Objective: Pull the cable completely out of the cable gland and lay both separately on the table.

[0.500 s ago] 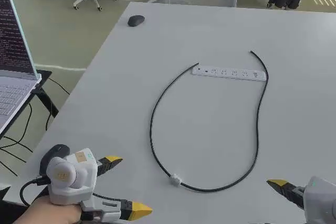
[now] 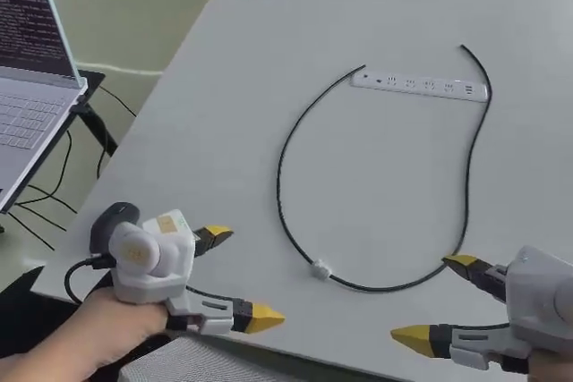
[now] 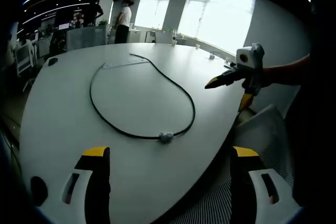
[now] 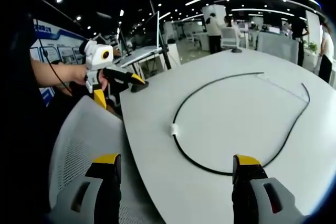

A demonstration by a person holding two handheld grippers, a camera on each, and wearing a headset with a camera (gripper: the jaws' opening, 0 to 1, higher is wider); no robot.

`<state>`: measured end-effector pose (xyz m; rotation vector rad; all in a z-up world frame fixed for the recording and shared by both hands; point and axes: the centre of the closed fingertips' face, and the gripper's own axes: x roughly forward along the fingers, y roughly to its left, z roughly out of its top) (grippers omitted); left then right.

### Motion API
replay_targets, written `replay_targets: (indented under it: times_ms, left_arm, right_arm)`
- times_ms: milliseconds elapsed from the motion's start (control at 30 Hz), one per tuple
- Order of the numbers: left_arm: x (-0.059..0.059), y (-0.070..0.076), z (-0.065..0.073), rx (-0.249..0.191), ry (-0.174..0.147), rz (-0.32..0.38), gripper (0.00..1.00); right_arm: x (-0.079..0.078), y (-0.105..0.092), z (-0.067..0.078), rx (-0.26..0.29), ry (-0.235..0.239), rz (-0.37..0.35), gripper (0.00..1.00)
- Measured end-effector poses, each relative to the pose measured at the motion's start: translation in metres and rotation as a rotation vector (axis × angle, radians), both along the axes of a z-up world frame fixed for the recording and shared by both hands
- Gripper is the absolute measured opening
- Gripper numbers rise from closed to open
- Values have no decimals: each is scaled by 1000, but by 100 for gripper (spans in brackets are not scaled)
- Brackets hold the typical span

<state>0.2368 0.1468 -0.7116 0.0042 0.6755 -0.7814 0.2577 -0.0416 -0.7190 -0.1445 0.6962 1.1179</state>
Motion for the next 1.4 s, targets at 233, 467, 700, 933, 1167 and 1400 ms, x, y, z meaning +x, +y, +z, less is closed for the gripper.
replay_targets:
  times_ms: [233, 467, 700, 933, 1167, 1400]
  left_arm:
    - [4, 0, 3, -4, -9, 0, 94]
    - [3, 1, -1, 7, -2, -9, 93]
    - [-1, -1, -6, 16, 5, -26, 93]
    - [1, 0, -8, 17, 8, -34, 92]
    - [3, 2, -10, 17, 12, -43, 91]
    - [3, 5, -17, 22, 19, -47, 90]
  right_arm:
    - [2, -3, -1, -12, -3, -4, 87]
    - [4, 5, -2, -24, 6, 6, 85]
    - [10, 19, -3, -39, 10, 16, 80]
    - [15, 32, -5, -63, 18, 37, 72]
    - [21, 44, -12, -89, 38, 46, 65]
    - [26, 55, -20, -114, 59, 52, 59]
